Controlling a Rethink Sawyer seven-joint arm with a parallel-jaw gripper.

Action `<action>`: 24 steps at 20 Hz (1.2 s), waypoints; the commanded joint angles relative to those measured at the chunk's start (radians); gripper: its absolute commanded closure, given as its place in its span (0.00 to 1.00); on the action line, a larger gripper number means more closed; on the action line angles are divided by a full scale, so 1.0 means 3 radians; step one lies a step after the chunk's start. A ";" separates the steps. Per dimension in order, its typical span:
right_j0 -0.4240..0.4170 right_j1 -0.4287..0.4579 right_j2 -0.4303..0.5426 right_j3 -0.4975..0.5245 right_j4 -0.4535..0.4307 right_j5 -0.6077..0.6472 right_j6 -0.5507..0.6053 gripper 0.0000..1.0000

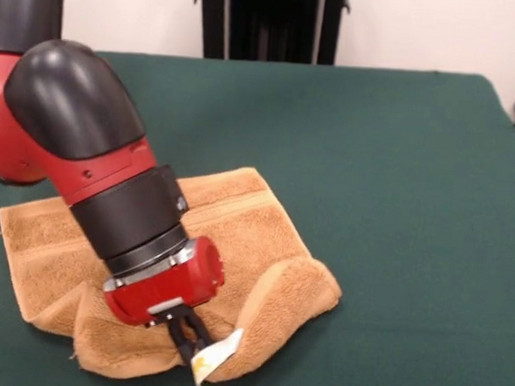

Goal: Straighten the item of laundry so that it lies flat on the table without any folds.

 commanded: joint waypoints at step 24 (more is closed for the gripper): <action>0.0172 -0.0071 -0.0375 0.0584 -0.0130 -0.0037 0.0059 0.00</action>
